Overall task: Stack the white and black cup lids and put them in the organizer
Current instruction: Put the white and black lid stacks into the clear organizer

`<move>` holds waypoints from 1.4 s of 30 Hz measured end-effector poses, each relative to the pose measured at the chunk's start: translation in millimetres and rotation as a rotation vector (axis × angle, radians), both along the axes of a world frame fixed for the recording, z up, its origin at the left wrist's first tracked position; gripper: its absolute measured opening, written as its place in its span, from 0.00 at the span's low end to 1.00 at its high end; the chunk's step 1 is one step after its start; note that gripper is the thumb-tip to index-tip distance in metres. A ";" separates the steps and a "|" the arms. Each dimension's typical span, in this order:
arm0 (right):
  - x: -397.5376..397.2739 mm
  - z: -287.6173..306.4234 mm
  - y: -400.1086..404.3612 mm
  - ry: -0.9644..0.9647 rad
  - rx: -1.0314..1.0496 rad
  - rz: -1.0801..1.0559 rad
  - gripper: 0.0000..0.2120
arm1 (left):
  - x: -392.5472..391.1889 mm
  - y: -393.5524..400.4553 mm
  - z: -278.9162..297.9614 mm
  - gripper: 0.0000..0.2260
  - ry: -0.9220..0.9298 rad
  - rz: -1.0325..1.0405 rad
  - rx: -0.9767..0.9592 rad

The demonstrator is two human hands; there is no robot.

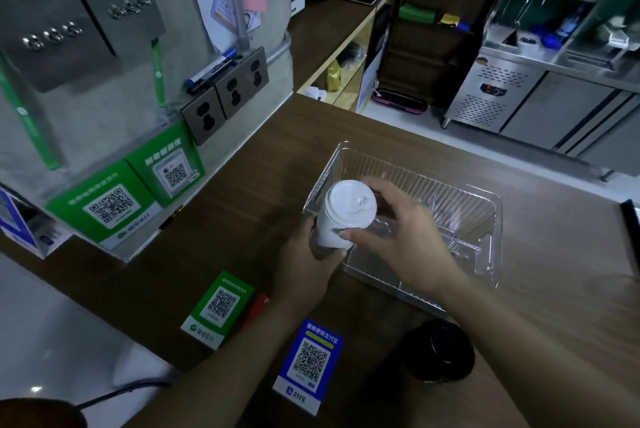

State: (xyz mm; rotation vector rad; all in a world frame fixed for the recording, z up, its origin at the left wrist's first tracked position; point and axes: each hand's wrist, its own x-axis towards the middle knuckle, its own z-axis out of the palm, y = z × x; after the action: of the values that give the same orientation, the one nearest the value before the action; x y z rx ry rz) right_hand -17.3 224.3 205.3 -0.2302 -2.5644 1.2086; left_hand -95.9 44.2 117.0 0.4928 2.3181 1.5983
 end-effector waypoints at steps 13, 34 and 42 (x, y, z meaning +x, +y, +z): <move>-30.1 -32.9 16.5 -0.060 0.041 0.027 0.37 | -18.6 24.3 -14.3 0.27 -0.108 -0.017 -0.231; -43.5 -77.4 29.2 -0.199 0.194 -0.132 0.39 | -24.4 41.1 -28.4 0.28 -0.039 -0.050 -0.358; -38.6 -70.8 25.3 -0.187 0.195 -0.118 0.43 | -11.5 17.8 -6.8 0.32 -0.002 -0.088 -0.310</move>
State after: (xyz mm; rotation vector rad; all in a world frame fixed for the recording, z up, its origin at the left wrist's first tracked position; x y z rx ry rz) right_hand -55.9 249.6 134.5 -0.4636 -2.7609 0.9274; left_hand -107.4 62.0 110.2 0.5099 2.4454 1.1694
